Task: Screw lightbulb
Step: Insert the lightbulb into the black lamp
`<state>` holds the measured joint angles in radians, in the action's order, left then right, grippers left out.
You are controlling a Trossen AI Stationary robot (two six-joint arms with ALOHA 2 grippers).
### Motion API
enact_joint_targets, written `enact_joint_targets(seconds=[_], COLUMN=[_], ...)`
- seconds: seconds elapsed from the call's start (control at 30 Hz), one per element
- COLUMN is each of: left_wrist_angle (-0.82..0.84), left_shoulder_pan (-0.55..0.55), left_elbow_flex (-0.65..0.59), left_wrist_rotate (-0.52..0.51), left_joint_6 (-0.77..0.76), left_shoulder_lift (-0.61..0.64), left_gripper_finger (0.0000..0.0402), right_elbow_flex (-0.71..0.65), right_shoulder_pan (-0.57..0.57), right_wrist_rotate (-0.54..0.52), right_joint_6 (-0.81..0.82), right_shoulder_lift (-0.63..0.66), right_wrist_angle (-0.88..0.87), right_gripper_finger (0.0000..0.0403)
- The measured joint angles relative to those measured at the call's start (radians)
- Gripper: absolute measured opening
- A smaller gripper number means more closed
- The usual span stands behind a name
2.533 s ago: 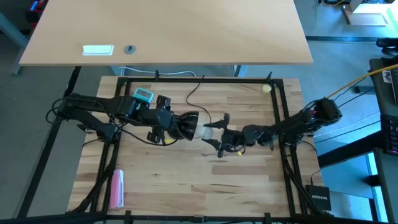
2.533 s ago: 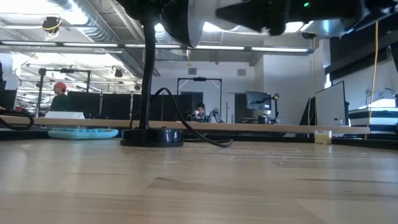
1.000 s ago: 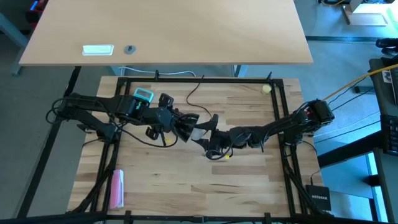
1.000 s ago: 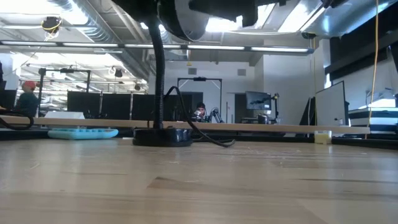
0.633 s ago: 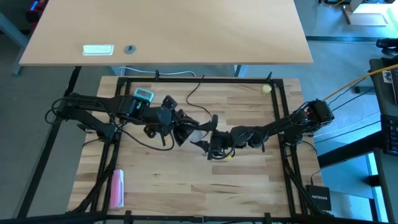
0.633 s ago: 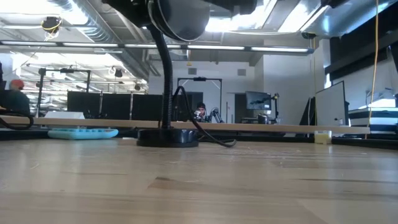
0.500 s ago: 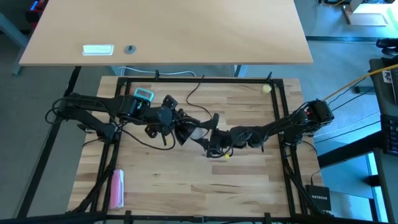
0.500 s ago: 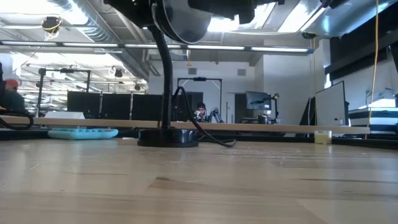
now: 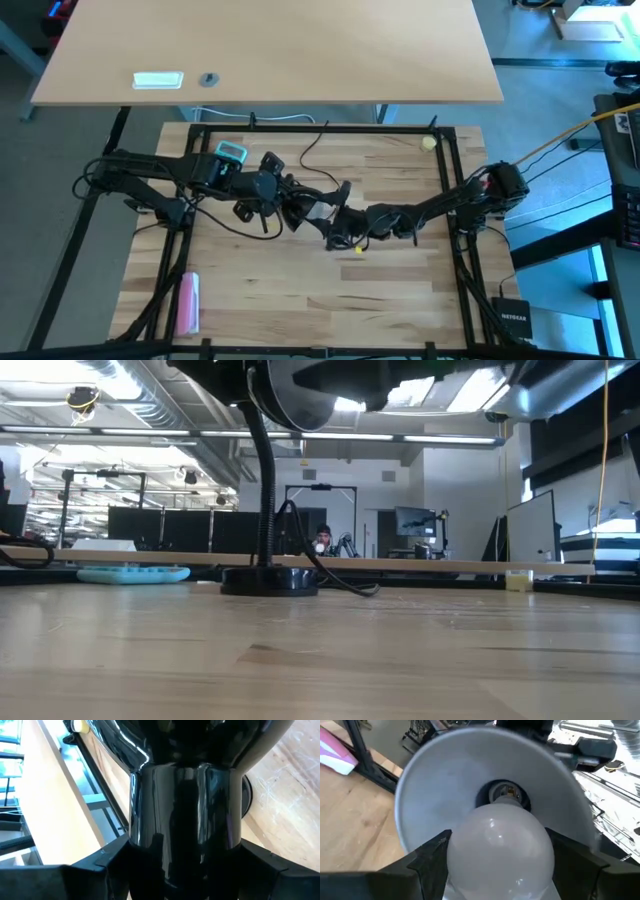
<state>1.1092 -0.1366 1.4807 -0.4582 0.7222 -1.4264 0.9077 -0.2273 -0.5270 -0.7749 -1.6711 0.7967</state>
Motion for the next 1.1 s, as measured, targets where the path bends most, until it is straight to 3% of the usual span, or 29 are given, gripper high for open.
enact_joint_targets(seconds=[0.17,0.5,0.73,1.1], left_wrist_angle=[-0.021,-0.061,-0.046,-0.029], left_shoulder_pan=[-0.001,-0.005,-0.016,-0.01], left_elbow_flex=[-0.002,-0.003,-0.003,-0.003], left_wrist_rotate=[0.005,0.006,0.027,0.052], left_joint_6=[-0.029,-0.133,-0.166,-0.192], left_shoulder_lift=[-0.001,-0.001,0.001,0.0], left_gripper_finger=[0.0251,0.0252,0.0253,0.0253], right_elbow_flex=[0.011,0.073,0.072,0.072], right_shoulder_pan=[0.008,0.026,0.081,0.109], right_wrist_rotate=[0.015,0.016,0.122,0.179], right_joint_6=[0.016,0.058,0.064,-0.311], right_shoulder_lift=[-0.049,-0.079,-0.077,-0.078], right_wrist_angle=[0.068,0.046,0.049,0.052], right_gripper_finger=[0.028,0.028,0.028,0.028])
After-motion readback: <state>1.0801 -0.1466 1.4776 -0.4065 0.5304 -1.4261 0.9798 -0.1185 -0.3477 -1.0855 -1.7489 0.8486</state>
